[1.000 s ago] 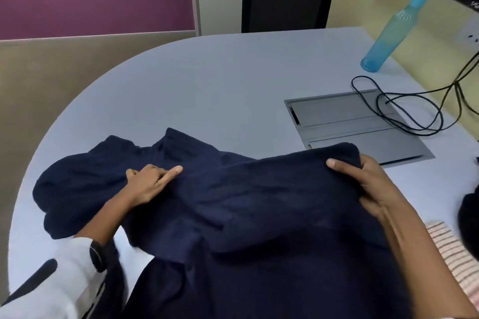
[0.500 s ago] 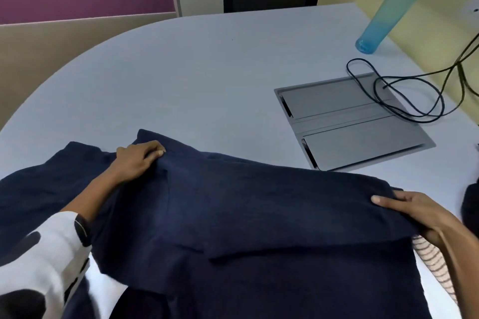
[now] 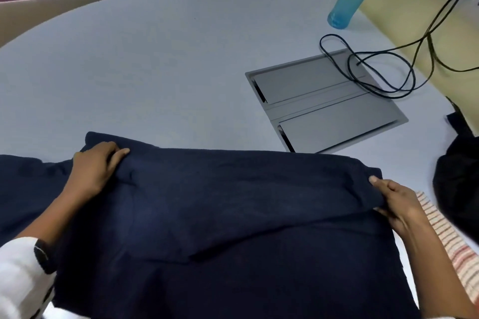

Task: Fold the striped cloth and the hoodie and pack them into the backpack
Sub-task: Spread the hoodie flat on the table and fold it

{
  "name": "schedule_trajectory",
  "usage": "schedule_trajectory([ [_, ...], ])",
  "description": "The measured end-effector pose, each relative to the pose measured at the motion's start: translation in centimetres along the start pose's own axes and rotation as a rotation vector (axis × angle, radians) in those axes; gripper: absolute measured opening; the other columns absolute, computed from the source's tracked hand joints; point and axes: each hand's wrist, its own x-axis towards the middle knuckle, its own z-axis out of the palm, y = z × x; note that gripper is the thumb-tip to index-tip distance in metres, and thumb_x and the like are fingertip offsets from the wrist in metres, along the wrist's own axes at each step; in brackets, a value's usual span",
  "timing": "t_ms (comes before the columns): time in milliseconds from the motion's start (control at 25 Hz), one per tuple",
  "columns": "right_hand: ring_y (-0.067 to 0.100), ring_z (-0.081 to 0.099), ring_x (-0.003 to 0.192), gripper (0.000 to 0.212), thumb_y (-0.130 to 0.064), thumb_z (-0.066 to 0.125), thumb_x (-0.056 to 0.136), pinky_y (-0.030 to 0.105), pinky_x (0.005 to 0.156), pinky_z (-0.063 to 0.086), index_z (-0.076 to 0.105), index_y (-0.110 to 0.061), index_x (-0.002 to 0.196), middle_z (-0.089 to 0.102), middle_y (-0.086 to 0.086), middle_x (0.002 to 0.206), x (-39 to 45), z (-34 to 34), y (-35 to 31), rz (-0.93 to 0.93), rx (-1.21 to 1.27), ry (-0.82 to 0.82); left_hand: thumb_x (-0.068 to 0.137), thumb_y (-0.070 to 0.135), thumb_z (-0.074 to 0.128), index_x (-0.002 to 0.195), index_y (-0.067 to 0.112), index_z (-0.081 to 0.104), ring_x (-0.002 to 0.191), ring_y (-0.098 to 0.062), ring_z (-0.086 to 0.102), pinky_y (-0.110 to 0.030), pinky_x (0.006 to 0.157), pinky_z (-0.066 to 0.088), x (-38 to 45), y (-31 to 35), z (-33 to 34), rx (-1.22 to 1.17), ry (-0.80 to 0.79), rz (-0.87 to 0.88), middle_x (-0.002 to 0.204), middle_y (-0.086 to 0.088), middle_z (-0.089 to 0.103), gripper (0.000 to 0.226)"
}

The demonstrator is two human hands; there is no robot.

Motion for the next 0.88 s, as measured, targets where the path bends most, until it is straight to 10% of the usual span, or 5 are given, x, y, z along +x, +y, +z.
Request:
schedule_trajectory([
  [200,0.015,0.059,0.075,0.025,-0.034,0.066,0.088,0.028,0.055,0.052,0.066,-0.009,0.085,0.065,0.004,0.084,-0.5,0.6,1.2,-0.017,-0.038,0.061,0.092,0.036,0.052,0.090,0.012,0.057,0.094,-0.033,0.048,-0.045,0.081,0.030,-4.0,4.8,-0.1,0.144,0.253,0.117,0.099,-0.013,0.052,0.024],
  [320,0.018,0.058,0.082,0.032,-0.044,0.064,0.086,0.031,0.066,0.048,0.066,-0.013,0.088,0.064,0.002,0.087,-0.9,0.7,1.0,-0.150,-0.165,0.158,0.085,0.060,0.050,0.086,0.014,0.059,0.095,-0.026,0.051,-0.039,0.081,0.035,-8.9,9.9,2.5,0.049,0.066,0.526,0.099,-0.007,0.054,0.047],
  [520,0.025,0.055,0.074,0.033,-0.034,0.063,0.089,0.031,0.070,0.040,0.072,-0.005,0.078,0.068,0.016,0.076,-2.4,1.5,0.8,-0.349,-0.589,0.252,0.076,0.083,0.040,0.148,0.029,0.026,0.146,-0.027,0.009,-0.051,0.113,0.011,-12.1,9.9,6.5,0.284,-0.225,0.673,0.158,-0.009,0.014,0.091],
  [880,0.028,0.057,0.082,0.026,-0.030,0.064,0.090,0.034,0.075,0.042,0.060,-0.008,0.075,0.061,0.008,0.075,-1.4,-0.8,1.8,-0.268,-0.362,0.316,0.089,0.046,0.032,0.147,0.023,0.030,0.143,-0.031,0.017,-0.054,0.107,0.021,-12.4,8.4,6.0,0.517,-0.213,0.811,0.156,-0.004,0.023,0.062],
])
